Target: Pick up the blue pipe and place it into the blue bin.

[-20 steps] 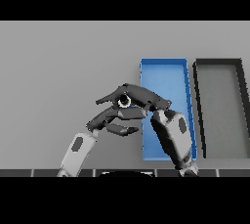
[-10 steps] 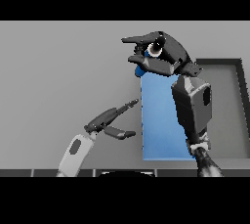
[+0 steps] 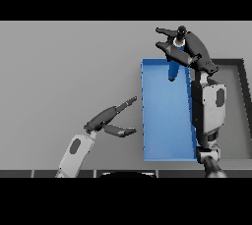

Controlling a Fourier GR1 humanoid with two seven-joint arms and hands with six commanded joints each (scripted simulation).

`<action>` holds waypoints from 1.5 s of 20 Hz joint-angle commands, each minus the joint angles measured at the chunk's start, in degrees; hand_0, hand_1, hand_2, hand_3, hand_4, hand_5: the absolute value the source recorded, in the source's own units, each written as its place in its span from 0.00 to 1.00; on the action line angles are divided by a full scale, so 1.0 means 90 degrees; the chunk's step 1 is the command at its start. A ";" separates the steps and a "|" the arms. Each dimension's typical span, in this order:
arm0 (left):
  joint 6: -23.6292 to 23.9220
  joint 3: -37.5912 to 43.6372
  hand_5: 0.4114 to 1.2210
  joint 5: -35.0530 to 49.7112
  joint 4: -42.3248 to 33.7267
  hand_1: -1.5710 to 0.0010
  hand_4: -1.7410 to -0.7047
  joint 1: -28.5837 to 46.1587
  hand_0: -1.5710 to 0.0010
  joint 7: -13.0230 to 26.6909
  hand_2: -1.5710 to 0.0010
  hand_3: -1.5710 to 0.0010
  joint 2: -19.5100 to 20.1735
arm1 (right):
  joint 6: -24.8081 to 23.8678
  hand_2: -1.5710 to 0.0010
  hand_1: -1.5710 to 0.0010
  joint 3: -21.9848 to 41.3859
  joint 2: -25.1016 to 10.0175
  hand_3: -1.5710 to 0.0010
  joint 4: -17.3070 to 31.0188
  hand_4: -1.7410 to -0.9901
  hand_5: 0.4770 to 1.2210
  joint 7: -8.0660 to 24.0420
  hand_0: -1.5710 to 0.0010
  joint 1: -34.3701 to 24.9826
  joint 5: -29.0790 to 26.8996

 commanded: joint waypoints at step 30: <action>0.0141 0.0045 0.10 -0.0170 0.0091 1.00 0.79 -0.0083 1.00 -0.0358 1.00 1.00 0.0082 | -0.3251 0.89 0.89 0.6283 -0.3793 0.97 0.1353 0.69 0.53 0.0194 0.88 0.0612 -0.3160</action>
